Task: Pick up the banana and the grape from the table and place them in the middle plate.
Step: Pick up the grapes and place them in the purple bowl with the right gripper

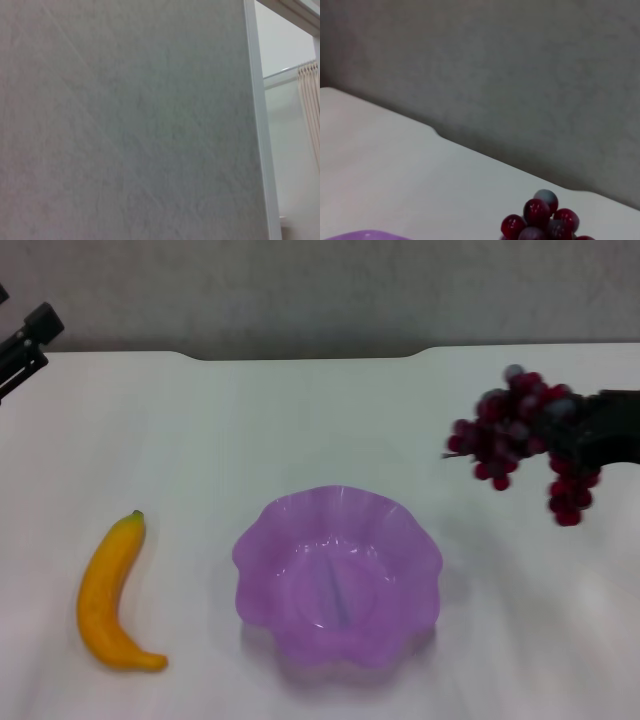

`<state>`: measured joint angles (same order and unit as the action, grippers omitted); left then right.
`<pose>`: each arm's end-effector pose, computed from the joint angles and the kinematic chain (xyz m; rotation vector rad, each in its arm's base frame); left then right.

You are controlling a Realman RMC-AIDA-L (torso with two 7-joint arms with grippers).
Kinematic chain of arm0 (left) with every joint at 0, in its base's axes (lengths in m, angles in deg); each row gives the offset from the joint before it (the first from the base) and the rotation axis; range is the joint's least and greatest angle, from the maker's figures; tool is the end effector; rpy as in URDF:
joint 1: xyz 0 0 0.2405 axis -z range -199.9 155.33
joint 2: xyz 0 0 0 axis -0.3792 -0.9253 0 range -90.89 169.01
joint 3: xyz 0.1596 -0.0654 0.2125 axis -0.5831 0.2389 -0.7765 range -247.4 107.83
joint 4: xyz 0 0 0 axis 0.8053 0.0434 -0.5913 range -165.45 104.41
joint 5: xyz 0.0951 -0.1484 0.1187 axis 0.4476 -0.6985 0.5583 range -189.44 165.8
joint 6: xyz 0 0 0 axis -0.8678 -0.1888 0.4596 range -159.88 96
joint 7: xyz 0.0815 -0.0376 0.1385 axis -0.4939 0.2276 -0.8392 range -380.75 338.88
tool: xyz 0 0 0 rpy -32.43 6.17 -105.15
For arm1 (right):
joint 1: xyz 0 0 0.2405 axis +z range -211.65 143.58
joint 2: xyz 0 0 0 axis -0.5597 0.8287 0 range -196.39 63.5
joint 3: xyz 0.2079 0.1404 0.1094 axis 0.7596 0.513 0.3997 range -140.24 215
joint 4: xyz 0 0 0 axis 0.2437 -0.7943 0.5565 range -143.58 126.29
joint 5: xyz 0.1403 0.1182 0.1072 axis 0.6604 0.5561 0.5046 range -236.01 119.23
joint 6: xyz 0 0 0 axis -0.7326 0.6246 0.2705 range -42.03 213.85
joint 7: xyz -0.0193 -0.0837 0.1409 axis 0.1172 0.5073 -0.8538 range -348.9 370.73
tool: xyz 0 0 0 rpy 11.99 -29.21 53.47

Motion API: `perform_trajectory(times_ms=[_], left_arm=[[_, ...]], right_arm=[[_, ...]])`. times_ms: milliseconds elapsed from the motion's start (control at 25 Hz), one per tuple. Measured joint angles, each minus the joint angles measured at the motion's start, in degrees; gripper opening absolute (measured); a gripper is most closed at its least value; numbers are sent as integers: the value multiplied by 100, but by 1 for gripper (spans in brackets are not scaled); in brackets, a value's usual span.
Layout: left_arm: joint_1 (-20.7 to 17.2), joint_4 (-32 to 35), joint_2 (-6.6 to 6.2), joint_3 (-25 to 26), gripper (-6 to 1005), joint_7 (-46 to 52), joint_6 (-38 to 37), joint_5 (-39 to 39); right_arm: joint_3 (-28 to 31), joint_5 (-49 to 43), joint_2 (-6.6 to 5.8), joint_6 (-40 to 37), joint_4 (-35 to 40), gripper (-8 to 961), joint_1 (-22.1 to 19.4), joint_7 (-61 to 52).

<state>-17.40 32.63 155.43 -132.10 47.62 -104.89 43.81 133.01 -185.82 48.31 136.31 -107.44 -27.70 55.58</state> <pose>-0.2579 0.3253 0.1123 -1.9639 -0.2692 -1.0775 0.2068 0.3591 0.0521 -2.2069 0.5775 0.2401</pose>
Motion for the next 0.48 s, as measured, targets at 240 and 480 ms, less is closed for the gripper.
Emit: perform_trajectory(times_ms=[240, 480], left_arm=[[-23, 28, 0, 0, 755, 5, 0, 0], [-23, 31, 0, 9, 755, 9, 0, 0]], right_arm=[[-510, -141, 2, 39, -298, 343, 16, -30], [-803, -193, 3, 165, -426, 340, 46, -34]])
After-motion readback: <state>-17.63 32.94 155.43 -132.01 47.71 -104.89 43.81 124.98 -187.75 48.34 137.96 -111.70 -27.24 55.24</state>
